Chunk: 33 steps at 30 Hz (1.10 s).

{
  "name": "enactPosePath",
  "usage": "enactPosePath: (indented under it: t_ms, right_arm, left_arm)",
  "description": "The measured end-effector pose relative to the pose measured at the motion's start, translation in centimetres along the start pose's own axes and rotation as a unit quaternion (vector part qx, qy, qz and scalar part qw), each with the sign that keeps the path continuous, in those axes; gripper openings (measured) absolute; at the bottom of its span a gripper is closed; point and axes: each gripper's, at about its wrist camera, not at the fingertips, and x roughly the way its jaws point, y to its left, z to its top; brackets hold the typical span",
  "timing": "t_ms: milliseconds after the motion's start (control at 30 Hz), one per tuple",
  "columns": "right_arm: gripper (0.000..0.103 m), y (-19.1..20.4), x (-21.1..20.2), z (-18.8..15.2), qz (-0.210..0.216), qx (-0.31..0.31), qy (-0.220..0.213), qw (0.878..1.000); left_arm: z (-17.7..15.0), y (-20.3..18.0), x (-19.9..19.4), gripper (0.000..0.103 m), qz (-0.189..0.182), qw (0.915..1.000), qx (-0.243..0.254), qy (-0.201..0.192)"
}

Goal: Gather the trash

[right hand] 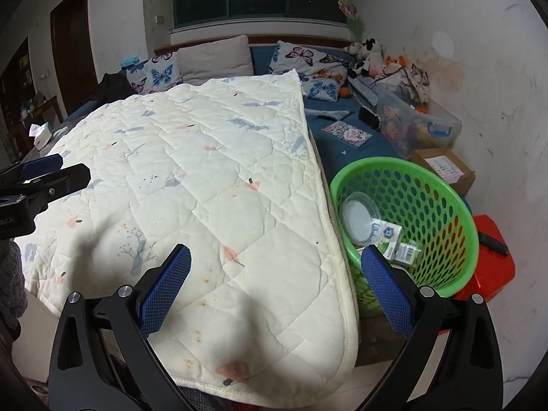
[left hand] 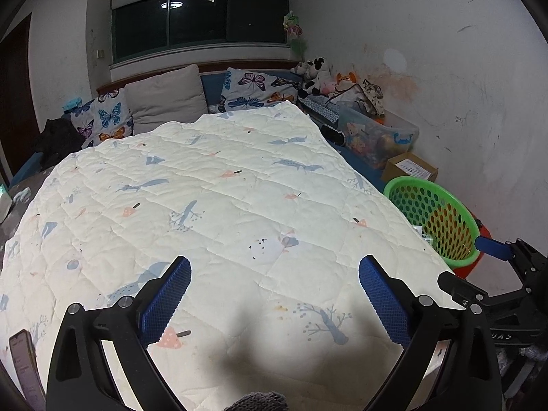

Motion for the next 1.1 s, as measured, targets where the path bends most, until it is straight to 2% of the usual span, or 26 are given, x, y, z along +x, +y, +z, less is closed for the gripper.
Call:
enactPosePath:
  t_ms: [1100]
  right_arm:
    - [0.099,-0.72,-0.80,-0.15,-0.015,0.013,0.002,1.000]
  left_arm:
    - [-0.84,-0.38,-0.93,0.095,0.011,0.9999,0.002,-0.009]
